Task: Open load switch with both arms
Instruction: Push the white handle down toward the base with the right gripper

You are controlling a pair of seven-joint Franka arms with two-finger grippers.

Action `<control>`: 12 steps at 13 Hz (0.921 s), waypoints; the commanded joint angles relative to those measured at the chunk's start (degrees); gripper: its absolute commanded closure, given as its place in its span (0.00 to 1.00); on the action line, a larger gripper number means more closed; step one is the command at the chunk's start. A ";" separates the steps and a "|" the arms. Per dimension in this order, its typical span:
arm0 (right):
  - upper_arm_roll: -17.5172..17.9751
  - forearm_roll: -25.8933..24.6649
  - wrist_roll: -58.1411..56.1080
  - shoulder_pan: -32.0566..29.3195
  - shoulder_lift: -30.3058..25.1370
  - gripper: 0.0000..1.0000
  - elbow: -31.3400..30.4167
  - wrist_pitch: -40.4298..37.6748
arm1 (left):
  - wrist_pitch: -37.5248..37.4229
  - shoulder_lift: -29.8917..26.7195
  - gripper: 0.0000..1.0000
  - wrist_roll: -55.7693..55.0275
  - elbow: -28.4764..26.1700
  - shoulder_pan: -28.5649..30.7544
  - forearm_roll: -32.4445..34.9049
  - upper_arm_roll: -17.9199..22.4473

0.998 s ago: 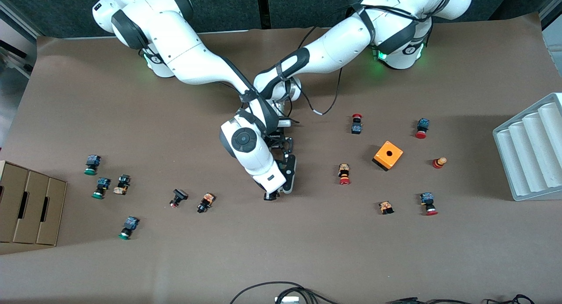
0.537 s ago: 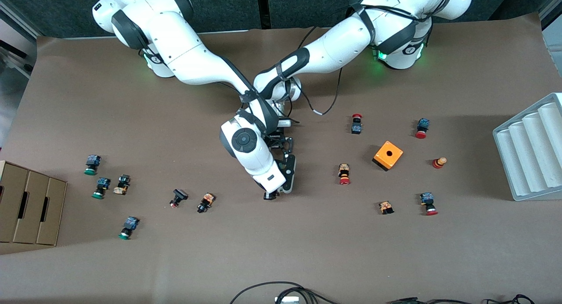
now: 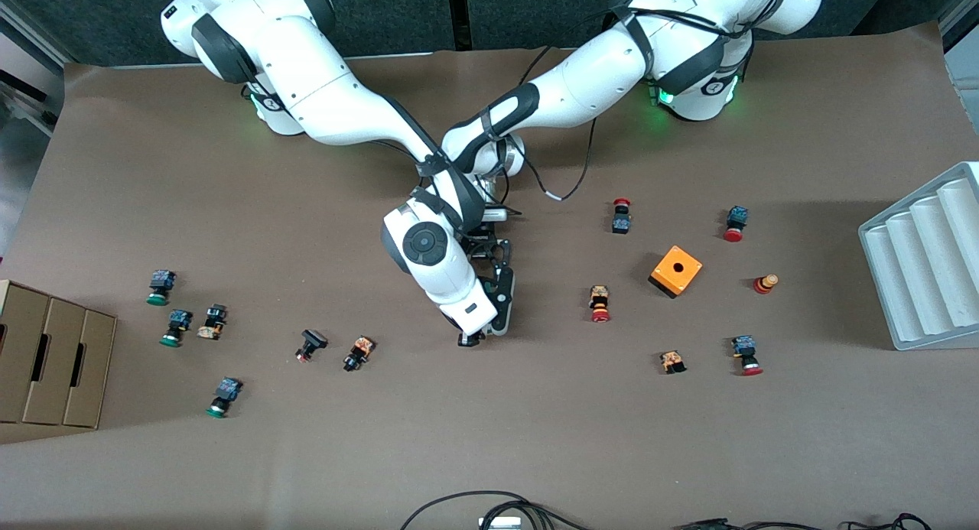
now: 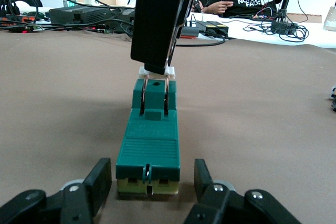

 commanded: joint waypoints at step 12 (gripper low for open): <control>-0.23 0.78 0.11 2.06 -2.94 0.69 -3.31 -2.47 | -0.91 0.69 0.29 -0.13 1.06 -0.97 0.60 0.57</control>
